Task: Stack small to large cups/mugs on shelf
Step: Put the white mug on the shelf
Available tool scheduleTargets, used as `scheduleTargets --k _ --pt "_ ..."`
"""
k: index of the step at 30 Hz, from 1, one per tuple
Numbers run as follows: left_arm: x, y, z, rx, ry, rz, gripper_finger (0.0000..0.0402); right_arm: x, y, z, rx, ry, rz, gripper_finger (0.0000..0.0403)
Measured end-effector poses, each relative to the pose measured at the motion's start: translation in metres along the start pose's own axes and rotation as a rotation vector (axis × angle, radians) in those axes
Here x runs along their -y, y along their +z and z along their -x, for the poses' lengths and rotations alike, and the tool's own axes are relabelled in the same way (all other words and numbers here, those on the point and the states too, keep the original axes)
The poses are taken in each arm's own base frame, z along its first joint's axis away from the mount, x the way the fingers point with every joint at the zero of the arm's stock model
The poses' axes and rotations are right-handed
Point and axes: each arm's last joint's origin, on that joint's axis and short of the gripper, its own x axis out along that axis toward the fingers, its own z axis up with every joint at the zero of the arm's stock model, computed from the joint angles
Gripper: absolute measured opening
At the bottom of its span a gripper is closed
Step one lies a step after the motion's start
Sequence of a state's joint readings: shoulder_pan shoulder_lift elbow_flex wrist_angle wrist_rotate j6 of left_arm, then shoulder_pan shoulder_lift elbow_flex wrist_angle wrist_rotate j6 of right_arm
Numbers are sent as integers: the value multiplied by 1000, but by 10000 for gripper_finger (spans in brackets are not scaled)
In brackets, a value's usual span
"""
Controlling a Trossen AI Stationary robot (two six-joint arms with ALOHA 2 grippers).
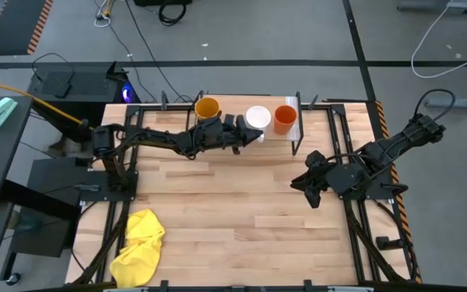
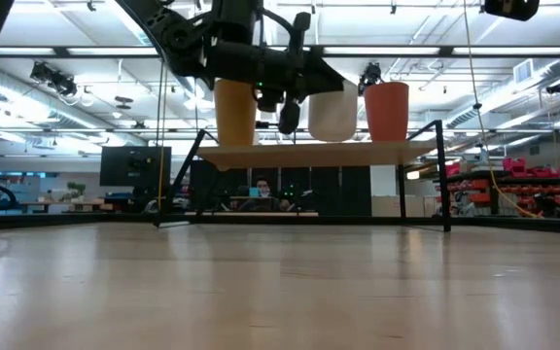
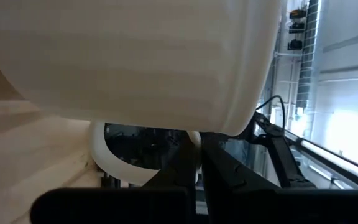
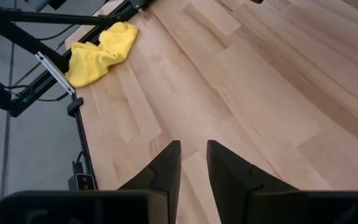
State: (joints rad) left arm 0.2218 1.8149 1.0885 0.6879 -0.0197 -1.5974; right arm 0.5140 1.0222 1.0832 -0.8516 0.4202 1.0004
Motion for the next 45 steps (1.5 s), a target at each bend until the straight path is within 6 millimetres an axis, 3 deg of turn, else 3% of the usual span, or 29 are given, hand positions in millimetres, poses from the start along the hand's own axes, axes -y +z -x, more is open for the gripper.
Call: scheduleTargets --k 33,45 --pt "-6 -4 1 1 72 11 23 0 0 0 -1 0 5 86" --pt "-5 -4 0 1 63 13 73 0 0 0 -1 1 5 86"
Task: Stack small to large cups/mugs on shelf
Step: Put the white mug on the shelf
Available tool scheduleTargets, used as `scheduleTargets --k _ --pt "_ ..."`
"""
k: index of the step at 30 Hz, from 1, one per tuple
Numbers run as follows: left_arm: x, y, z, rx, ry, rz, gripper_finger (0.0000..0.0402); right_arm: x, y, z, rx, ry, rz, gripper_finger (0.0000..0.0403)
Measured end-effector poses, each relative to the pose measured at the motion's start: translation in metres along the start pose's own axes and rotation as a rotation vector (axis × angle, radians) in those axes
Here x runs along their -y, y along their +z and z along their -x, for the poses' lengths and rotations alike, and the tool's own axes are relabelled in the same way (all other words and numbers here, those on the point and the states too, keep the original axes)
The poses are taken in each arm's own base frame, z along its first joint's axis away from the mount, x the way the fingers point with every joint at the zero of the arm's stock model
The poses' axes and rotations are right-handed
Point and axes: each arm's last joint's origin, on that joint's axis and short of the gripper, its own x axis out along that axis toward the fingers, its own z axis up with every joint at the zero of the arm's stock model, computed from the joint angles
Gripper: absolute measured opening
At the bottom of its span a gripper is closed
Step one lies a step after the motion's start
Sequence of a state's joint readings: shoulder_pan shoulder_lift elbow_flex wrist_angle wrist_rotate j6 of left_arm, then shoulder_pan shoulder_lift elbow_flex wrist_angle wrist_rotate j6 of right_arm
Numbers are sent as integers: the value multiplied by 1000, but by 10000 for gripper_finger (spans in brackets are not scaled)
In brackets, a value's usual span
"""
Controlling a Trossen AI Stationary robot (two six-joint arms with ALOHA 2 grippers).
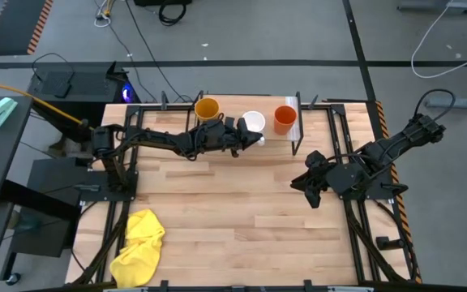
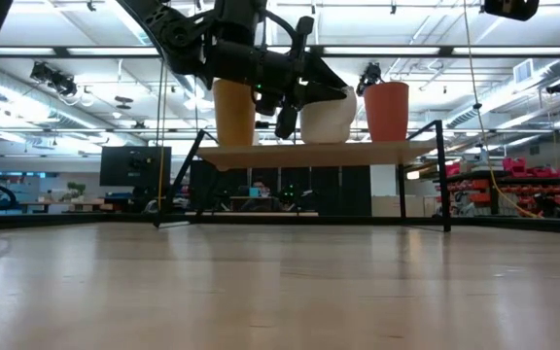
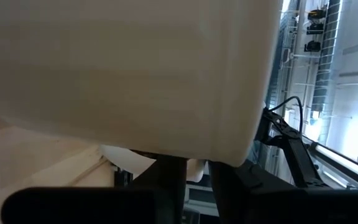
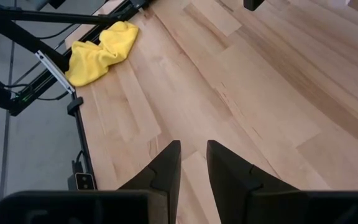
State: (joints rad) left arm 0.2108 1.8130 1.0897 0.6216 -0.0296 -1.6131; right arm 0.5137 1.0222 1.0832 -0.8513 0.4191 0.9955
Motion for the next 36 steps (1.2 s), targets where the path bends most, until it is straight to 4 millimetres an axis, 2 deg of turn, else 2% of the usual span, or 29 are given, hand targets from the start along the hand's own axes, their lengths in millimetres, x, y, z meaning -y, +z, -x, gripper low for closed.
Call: scheduleTargets --k 36 --pt "4 3 0 11 -43 -10 82 0 0 0 0 0 -4 86"
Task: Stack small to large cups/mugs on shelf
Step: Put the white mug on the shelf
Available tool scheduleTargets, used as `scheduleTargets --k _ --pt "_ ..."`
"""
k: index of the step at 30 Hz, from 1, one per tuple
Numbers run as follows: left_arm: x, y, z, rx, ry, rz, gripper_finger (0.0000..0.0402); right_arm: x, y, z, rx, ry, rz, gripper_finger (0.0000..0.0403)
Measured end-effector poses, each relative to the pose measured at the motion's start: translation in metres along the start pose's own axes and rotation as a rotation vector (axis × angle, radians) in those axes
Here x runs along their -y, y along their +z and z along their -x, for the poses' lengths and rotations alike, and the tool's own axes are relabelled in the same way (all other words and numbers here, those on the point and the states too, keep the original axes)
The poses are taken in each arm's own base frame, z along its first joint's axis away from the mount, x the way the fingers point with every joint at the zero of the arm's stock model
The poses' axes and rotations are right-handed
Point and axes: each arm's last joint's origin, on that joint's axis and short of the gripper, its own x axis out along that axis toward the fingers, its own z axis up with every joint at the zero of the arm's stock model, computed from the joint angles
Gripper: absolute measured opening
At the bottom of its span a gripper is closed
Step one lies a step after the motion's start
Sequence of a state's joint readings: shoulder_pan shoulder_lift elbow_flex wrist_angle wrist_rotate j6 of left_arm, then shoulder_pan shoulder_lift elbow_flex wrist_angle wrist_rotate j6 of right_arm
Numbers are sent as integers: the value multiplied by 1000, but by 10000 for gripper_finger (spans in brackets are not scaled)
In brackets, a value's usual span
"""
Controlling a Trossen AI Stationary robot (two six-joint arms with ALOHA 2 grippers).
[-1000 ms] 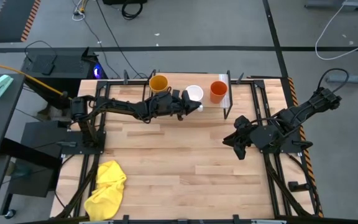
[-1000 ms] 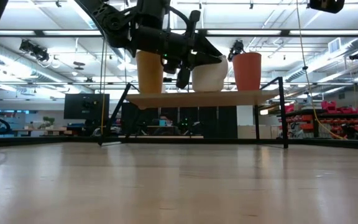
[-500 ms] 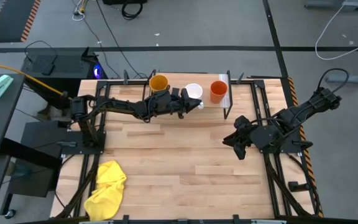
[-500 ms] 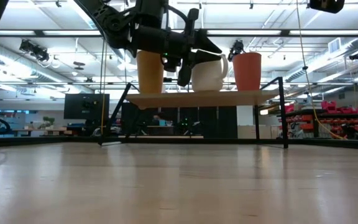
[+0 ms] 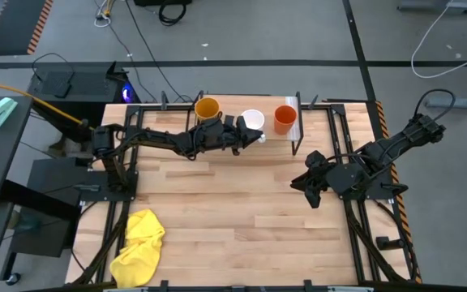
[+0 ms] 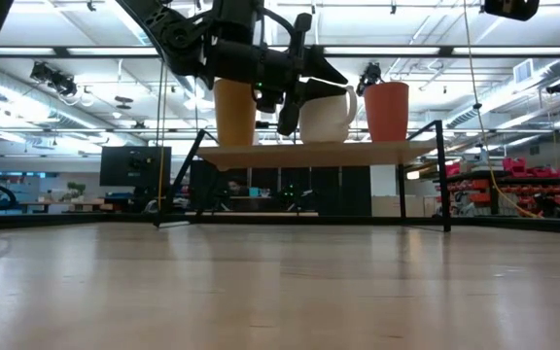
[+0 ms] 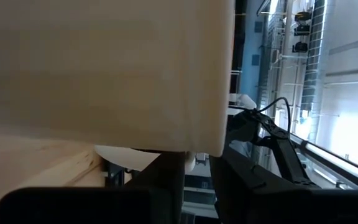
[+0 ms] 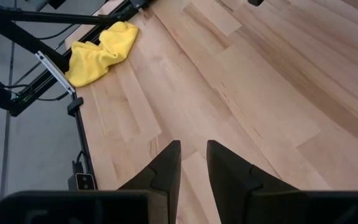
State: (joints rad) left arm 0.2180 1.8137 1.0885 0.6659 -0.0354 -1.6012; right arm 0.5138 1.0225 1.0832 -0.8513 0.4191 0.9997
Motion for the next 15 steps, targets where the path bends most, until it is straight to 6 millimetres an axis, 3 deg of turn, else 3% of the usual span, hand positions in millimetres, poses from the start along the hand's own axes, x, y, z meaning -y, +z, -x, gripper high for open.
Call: scheduleTargets --k 15 --pt "-4 -3 0 -2 43 -18 87 0 0 0 0 0 -4 86"
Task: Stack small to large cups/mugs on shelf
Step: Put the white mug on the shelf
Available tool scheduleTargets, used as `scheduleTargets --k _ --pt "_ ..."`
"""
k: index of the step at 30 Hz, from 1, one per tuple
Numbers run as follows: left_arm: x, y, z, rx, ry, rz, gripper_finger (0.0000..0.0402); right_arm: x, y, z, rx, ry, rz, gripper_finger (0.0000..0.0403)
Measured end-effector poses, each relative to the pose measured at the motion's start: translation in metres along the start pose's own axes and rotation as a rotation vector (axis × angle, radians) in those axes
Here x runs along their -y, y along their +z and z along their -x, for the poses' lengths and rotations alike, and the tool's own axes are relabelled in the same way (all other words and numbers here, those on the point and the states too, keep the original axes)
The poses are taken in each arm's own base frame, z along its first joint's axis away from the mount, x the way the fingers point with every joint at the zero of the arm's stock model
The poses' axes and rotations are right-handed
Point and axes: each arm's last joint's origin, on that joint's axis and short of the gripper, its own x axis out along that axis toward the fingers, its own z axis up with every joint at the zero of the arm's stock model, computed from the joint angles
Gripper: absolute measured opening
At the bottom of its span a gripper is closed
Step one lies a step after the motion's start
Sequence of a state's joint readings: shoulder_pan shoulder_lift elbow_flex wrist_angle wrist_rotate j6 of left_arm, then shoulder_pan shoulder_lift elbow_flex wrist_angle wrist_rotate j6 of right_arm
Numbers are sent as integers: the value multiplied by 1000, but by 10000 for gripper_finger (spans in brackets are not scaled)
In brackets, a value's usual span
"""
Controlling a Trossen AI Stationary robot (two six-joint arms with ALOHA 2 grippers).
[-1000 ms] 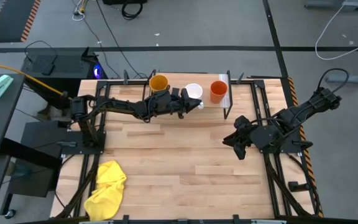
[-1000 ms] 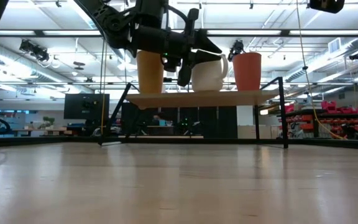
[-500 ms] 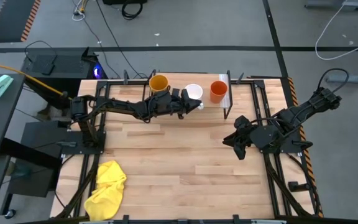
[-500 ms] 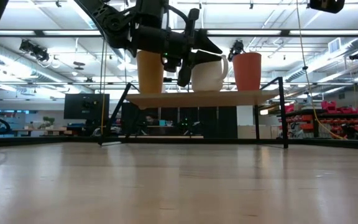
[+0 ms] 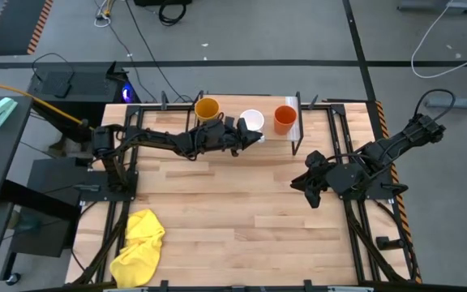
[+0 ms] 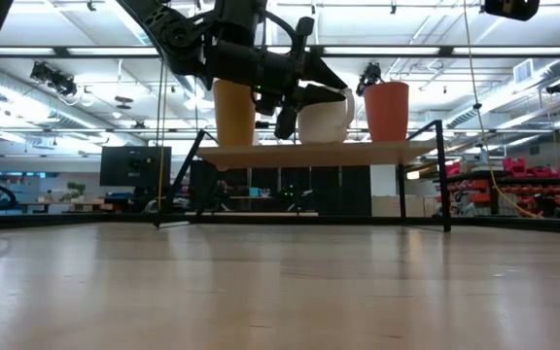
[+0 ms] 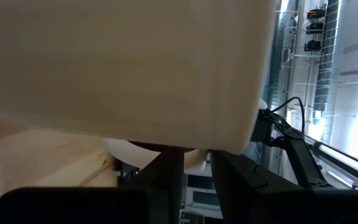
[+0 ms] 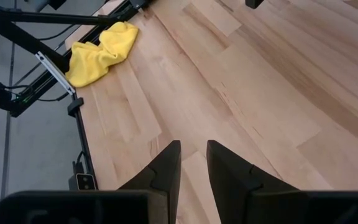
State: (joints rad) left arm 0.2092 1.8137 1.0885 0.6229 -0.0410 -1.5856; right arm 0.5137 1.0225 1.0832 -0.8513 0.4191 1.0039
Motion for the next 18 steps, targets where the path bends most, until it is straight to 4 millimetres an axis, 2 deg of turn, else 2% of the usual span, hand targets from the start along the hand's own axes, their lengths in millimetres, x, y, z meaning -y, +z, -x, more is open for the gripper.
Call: scheduleTargets --k 18 --pt "1 0 0 -1 -9 -11 97 0 0 0 0 0 0 86"
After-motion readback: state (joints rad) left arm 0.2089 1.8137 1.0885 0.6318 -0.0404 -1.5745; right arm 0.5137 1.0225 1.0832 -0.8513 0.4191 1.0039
